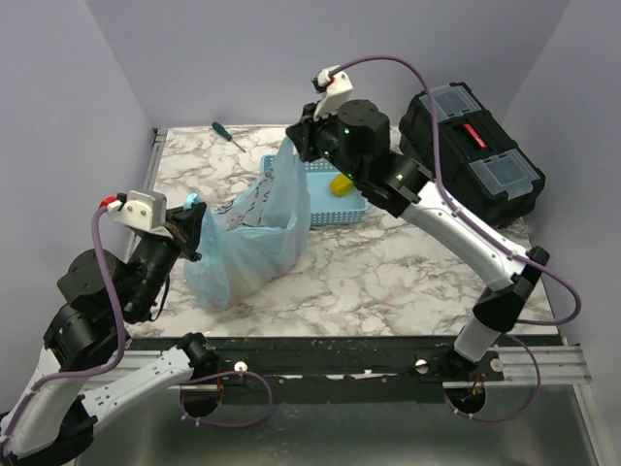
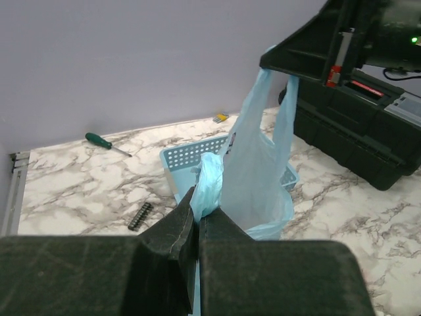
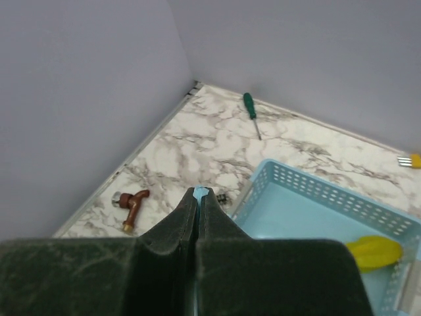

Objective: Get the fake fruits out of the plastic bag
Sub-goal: Adjust the plastic bag at the center of the board.

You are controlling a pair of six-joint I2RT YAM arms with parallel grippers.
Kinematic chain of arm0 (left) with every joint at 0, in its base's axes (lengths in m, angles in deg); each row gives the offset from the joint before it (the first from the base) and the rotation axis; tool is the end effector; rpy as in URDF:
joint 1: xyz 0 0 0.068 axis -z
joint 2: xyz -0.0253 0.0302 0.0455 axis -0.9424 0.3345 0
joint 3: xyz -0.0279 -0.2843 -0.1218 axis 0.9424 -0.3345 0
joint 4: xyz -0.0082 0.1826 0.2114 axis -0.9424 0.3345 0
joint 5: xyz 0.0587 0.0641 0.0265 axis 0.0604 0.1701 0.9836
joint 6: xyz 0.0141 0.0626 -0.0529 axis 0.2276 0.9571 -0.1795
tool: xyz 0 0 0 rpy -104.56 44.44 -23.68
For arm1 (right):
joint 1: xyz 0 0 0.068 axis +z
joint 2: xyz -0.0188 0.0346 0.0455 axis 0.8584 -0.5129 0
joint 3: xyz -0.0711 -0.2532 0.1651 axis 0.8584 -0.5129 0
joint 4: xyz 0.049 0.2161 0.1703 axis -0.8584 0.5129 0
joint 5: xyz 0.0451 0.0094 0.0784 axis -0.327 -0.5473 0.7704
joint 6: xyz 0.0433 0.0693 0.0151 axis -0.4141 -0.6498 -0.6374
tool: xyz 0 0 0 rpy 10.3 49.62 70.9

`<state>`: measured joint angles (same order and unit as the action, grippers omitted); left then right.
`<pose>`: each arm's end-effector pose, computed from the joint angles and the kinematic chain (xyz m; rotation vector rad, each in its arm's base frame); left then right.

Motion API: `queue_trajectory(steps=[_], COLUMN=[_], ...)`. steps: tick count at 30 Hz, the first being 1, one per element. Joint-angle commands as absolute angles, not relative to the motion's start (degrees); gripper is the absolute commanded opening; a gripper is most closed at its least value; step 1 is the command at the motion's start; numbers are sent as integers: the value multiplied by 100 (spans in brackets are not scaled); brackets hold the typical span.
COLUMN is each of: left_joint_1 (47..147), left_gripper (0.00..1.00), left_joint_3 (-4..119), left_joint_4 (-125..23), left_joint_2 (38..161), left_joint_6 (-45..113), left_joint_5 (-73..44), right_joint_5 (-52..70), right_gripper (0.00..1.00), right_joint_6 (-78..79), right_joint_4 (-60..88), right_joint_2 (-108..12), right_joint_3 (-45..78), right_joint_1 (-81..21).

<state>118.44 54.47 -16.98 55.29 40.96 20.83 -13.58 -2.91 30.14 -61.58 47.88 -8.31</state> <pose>0.0729 -0.0317 0.4949 0.1766 1.4834 -0.4003 0.2881 0.3241 0.5203 -0.3847 1.6322 0.6018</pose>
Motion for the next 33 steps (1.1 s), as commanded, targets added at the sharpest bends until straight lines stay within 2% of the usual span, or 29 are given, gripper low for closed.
queue_trajectory(steps=[1, 5, 8, 14, 23, 30, 33], left_joint_1=[11809, 11809, 11809, 11814, 11814, 11809, 11809], left_gripper=[0, 0, 0, 0, 0, 0, 11], left_joint_3=[5621, 5294, 4866, 4682, 4570, 4565, 4640], left_joint_4=[-1361, -1480, -1911, -2376, -2480, -2346, -2267], left_joint_2=[5322, 5148, 5025, 5465, 5833, 5829, 5859], left_joint_6=[3938, 3612, 3462, 3331, 3421, 3556, 3636], left_joint_5=[2033, 478, -1111, -3817, -4490, -4496, -4489], right_joint_5=[-417, -394, -460, -732, -1054, -1299, -1231], right_gripper=[1, 1, 3, 6, 18, 45, 61], right_joint_6=[-506, -396, -293, -84, 1, -55, -162], right_joint_4=[2892, 2983, 3024, 3211, 3629, 4271, 4665], right_joint_2=[-6703, -7059, -7085, -7035, -6912, -6748, -6626], right_joint_3=[5778, 6126, 6020, 5792, 5519, 5519, 5549], right_joint_1=[-835, -834, -834, -830, -834, -829, -830])
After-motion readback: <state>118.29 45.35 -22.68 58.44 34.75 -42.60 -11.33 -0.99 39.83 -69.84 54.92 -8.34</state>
